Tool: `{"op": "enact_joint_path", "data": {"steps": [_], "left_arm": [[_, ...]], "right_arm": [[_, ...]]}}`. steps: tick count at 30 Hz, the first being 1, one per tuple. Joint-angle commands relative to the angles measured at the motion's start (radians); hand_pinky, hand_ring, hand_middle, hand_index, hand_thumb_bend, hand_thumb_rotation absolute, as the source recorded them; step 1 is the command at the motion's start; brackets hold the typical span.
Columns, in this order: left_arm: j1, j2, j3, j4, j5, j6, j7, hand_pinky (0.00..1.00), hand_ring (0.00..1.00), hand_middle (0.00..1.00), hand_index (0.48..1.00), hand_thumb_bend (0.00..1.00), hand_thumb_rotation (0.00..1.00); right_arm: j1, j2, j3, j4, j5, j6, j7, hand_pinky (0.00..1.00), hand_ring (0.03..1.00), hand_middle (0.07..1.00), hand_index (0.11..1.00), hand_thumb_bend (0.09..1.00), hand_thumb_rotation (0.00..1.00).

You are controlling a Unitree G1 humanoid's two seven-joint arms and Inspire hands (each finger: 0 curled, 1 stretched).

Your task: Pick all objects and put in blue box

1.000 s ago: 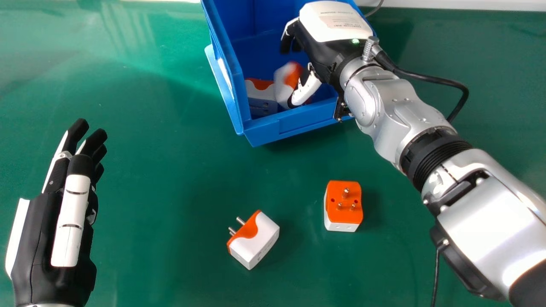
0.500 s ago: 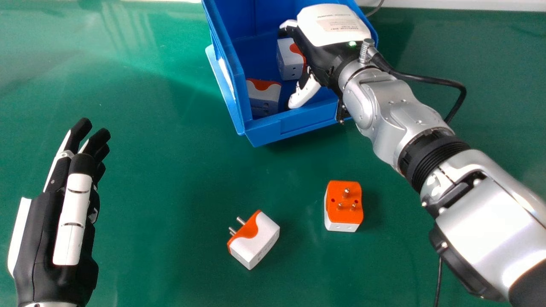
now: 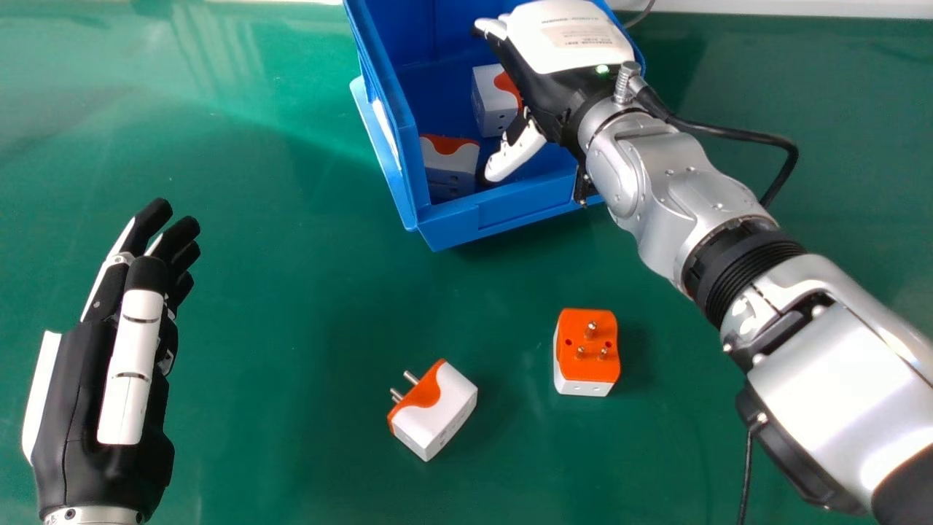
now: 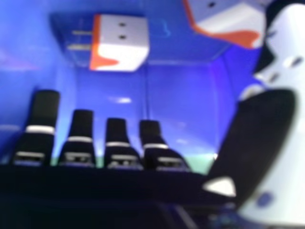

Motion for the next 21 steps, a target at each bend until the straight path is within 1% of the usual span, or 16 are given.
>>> {"op": "enact_joint_path", "data": {"steps": [1, 3, 5, 7, 9, 11, 13, 14, 17, 19, 21], "left_arm": [[0.0, 0.006, 0.008, -0.002, -0.005, -0.028, -0.004, 0.97, 0.92, 0.89, 0.897, 0.59, 0.78], [0.0, 0.003, 0.01, 0.001, -0.011, -0.027, -0.006, 0.97, 0.92, 0.89, 0.901, 0.59, 0.78], [0.0, 0.002, 0.012, 0.006, -0.016, -0.03, -0.011, 0.98, 0.93, 0.9, 0.904, 0.6, 0.77], [0.0, 0.003, 0.014, 0.011, -0.013, -0.031, -0.01, 0.98, 0.93, 0.9, 0.906, 0.6, 0.76], [-0.003, 0.007, 0.016, 0.019, -0.012, -0.033, -0.012, 0.98, 0.93, 0.9, 0.906, 0.61, 0.76], [-0.007, 0.011, 0.017, 0.028, -0.013, -0.039, -0.016, 0.98, 0.93, 0.9, 0.907, 0.61, 0.76], [-0.012, 0.015, 0.018, 0.037, -0.018, -0.041, -0.023, 0.98, 0.93, 0.9, 0.908, 0.61, 0.76], [-0.013, 0.016, 0.019, 0.04, -0.019, -0.041, -0.025, 0.98, 0.93, 0.9, 0.909, 0.61, 0.76], [-0.016, 0.017, 0.019, 0.041, -0.016, -0.036, -0.023, 0.98, 0.93, 0.9, 0.91, 0.62, 0.76], [-0.017, 0.018, 0.018, 0.037, -0.012, -0.032, -0.02, 0.99, 0.93, 0.9, 0.91, 0.62, 0.76], [-0.022, 0.022, 0.017, 0.045, -0.01, -0.037, -0.027, 0.98, 0.93, 0.9, 0.909, 0.63, 0.76]], "right_arm": [[-0.023, -0.035, -0.016, -0.065, 0.005, -0.008, -0.032, 0.8, 0.883, 0.917, 0.894, 0.771, 0.28], [-0.009, -0.051, -0.019, -0.107, 0.0, -0.012, -0.045, 0.8, 0.881, 0.916, 0.894, 0.776, 0.28], [0.013, -0.071, -0.021, -0.161, -0.004, -0.024, -0.06, 0.78, 0.868, 0.905, 0.886, 0.79, 0.27], [0.047, -0.105, -0.021, -0.255, -0.013, -0.027, -0.05, 0.76, 0.853, 0.892, 0.873, 0.803, 0.26], [0.09, -0.147, -0.029, -0.374, -0.019, -0.024, -0.021, 0.76, 0.848, 0.888, 0.872, 0.803, 0.26], [0.139, -0.186, -0.041, -0.503, -0.025, -0.008, 0.019, 0.74, 0.838, 0.883, 0.869, 0.798, 0.26], [0.195, -0.225, -0.06, -0.64, -0.031, 0.008, 0.056, 0.72, 0.833, 0.879, 0.866, 0.79, 0.27], [0.226, -0.245, -0.072, -0.712, -0.032, 0.018, 0.079, 0.71, 0.829, 0.875, 0.863, 0.787, 0.27], [0.338, -0.302, -0.123, -0.952, -0.023, 0.069, 0.169, 0.7, 0.823, 0.87, 0.859, 0.786, 0.27], [0.404, -0.333, -0.15, -1.082, -0.023, 0.102, 0.236, 0.68, 0.81, 0.861, 0.85, 0.786, 0.26], [0.471, -0.357, -0.176, -1.198, -0.025, 0.132, 0.294, 0.66, 0.799, 0.853, 0.843, 0.786, 0.25]]}}
